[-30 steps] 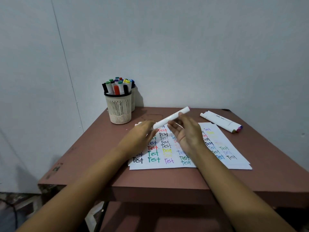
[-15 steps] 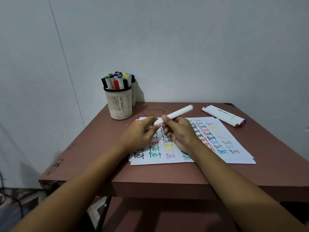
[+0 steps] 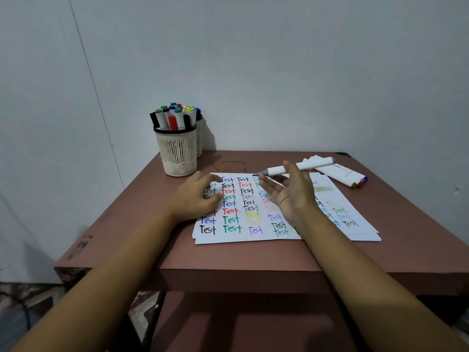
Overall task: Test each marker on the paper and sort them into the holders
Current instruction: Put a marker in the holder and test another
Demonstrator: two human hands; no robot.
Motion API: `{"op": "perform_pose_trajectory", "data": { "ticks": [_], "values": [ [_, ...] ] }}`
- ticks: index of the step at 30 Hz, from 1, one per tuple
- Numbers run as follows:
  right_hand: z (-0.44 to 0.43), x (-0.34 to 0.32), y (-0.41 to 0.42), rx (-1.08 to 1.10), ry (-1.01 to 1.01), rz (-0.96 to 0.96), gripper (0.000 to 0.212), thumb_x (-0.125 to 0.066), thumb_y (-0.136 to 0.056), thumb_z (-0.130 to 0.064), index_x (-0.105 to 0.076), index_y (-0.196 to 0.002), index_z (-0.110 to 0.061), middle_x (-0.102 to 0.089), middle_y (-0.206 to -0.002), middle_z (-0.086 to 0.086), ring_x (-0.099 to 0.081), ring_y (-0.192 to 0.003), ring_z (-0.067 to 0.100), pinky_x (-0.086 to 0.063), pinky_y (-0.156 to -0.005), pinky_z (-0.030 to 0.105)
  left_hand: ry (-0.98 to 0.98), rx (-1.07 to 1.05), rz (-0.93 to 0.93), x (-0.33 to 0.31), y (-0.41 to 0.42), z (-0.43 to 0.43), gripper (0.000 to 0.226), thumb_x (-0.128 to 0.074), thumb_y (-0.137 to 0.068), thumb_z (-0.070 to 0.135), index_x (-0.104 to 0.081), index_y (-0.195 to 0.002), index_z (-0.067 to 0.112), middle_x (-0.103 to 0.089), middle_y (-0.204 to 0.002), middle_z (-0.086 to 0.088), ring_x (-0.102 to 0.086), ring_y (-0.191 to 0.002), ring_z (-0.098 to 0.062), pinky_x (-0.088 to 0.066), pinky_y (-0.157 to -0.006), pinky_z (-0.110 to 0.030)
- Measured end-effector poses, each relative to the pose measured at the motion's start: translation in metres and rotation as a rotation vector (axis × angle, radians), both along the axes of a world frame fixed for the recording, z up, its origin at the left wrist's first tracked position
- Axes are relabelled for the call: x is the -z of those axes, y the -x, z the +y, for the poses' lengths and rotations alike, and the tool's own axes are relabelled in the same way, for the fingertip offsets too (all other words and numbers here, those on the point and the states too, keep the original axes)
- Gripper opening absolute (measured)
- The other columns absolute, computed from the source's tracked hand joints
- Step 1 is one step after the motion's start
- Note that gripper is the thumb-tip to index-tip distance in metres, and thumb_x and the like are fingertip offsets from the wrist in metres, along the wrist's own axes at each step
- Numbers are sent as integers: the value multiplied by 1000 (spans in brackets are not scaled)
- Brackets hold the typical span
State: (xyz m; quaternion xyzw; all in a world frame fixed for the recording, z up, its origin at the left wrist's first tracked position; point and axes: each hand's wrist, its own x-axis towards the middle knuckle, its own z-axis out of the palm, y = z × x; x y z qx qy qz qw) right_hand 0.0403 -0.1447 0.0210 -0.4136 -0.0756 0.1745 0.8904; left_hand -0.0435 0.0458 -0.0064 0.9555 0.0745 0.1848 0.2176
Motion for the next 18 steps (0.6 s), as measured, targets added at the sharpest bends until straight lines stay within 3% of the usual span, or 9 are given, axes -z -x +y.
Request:
{"op": "perform_pose_trajectory", "data": {
  "ticks": [4, 7, 10, 18],
  "values": [
    [-10, -4, -2, -30, 43, -51, 14, -53, -93, -7, -46, -83, -11, -57, -77, 18, -66, -58, 26, -59, -62, 31, -25, -23, 56, -1, 2, -2, 59, -46, -74, 53, -49, -127, 27, -40, -102, 2, -43, -99, -13, -36, -91, -31],
    [-25, -8, -4, 27, 178, -147, 18, -62, -89, -8, -49, -77, -12, -55, -68, 13, -57, -49, 14, -50, -48, 20, -37, -37, 52, 0, 3, -1, 43, -58, -87, 41, -49, -127, 28, -40, -101, 2, -45, -105, -19, -36, -93, -33],
    [-49, -6, -3, 157, 408, -266, 22, -66, -87, -11, -51, -72, -11, -55, -51, 7, -46, -42, 11, -38, -42, 18, -29, -44, 46, 0, 2, -1, 40, -58, -88, 36, -50, -126, 27, -40, -102, 2, -46, -107, -20, -37, -96, -35],
    [-103, 7, 12, 394, 799, -497, 22, -62, -81, 1, -51, -65, -8, -54, -57, 13, -49, -37, 5, -41, -44, 21, -34, -62, 51, -1, 2, -1, 34, -57, -89, 36, -54, -121, 27, -41, -100, 2, -47, -106, -20, -38, -95, -34]
  ]
}}
